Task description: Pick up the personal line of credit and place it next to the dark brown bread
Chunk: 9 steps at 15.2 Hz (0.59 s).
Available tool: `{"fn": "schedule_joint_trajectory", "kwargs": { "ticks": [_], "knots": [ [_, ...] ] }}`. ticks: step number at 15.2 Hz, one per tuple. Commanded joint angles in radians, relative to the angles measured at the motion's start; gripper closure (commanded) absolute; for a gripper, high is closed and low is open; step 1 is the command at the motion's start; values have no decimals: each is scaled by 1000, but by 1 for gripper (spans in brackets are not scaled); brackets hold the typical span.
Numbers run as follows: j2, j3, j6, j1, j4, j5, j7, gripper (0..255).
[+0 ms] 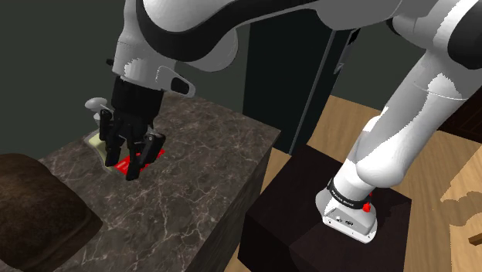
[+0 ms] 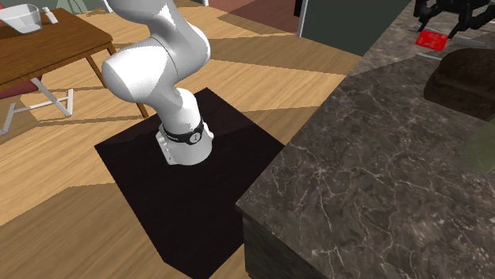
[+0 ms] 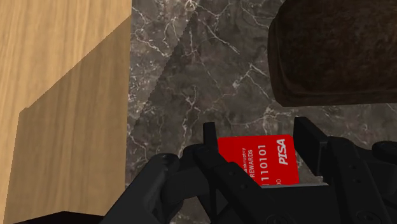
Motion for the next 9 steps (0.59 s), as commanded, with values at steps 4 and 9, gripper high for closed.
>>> {"fn": "schedule_joint_trajectory", "kwargs": {
  "ticks": [4, 9],
  "knots": [
    [16, 6, 60, 6, -49, 14, -29, 255],
    [41, 12, 119, 12, -91, 24, -59, 255]
  ]
}}
